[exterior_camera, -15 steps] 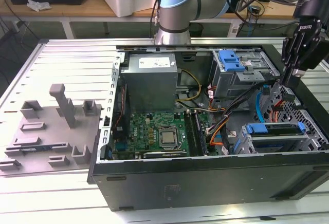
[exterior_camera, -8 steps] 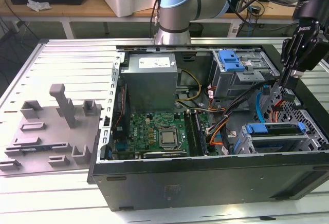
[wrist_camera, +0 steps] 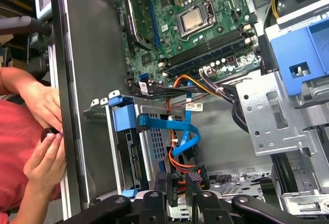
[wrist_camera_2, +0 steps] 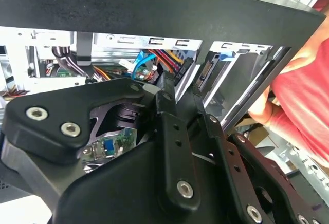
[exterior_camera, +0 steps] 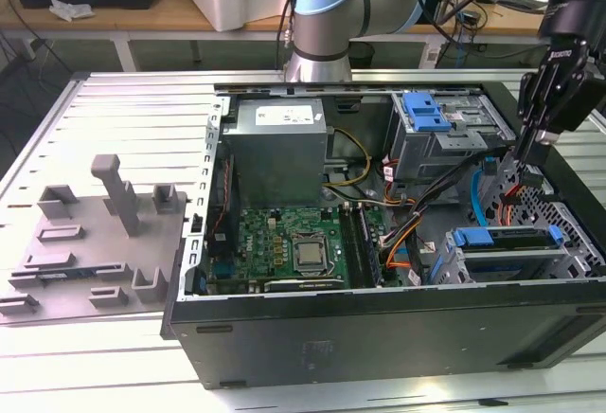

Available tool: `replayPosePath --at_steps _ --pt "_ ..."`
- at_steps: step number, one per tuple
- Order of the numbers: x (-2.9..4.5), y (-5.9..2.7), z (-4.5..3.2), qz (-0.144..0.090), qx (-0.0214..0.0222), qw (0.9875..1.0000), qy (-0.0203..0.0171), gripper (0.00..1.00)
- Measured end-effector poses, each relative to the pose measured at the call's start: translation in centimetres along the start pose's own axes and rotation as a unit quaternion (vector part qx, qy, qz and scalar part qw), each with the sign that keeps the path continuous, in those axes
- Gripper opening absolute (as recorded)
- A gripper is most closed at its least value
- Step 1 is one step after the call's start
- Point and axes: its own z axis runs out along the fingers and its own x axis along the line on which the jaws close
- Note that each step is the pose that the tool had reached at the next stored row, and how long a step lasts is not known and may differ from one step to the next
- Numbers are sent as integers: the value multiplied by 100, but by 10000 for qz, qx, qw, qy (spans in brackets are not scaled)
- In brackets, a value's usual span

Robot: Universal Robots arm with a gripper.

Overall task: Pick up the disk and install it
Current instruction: 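Insert the first disk wire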

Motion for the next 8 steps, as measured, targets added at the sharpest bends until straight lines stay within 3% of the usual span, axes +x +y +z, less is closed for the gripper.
replayPosePath --at_steps 6,8 --pt "-10 -2 17 82 138 9999 -9 29" --pt "-12 -3 19 119 194 9997 22 29"
